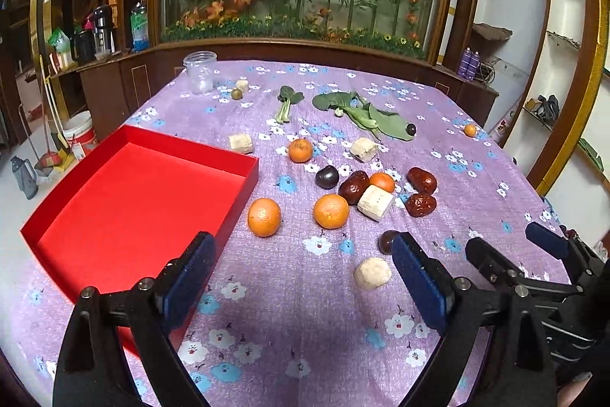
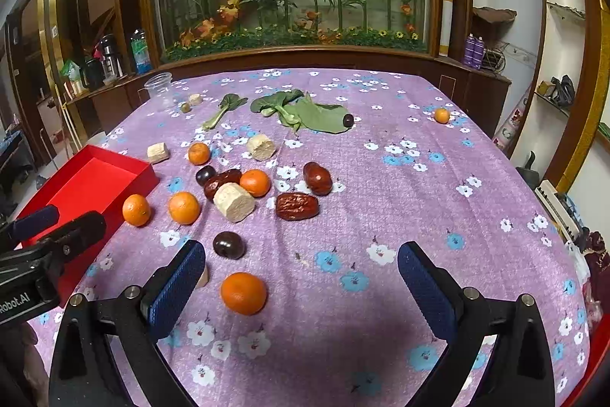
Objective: Organize fruits
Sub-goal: 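Grasp the round pale bun with the left tool while the right tool grasps an orange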
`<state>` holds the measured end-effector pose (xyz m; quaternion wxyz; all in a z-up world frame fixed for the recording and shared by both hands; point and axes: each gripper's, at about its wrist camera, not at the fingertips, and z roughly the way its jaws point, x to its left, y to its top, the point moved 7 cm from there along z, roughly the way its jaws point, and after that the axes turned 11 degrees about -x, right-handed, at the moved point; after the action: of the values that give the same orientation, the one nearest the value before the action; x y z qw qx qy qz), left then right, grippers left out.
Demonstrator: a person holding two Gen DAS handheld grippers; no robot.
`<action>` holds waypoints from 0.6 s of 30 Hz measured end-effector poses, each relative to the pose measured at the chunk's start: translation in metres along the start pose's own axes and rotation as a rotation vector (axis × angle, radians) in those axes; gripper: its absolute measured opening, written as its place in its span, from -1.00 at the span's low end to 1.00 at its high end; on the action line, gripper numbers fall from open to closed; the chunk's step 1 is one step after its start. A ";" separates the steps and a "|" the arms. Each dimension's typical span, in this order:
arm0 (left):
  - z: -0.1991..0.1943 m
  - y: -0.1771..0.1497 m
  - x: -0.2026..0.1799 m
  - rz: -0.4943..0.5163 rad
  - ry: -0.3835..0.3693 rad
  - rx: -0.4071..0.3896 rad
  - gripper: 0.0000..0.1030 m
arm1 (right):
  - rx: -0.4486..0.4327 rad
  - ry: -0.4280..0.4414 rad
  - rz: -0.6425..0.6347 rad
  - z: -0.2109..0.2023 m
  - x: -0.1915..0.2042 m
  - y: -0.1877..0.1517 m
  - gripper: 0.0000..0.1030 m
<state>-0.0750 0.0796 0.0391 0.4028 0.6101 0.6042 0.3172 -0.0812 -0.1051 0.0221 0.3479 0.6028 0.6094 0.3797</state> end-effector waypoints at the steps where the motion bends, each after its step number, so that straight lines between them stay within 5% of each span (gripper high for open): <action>1: -0.002 0.000 0.000 0.002 0.001 -0.004 0.81 | 0.000 0.001 -0.001 0.000 0.001 -0.001 0.98; 18: 0.009 -0.016 0.019 -0.033 0.009 0.037 0.81 | 0.026 0.060 -0.058 0.004 0.021 -0.018 0.98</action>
<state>-0.0737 0.0971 0.0195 0.3937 0.6061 0.6217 0.3020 -0.0868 -0.0835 0.0053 0.3323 0.5776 0.6419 0.3794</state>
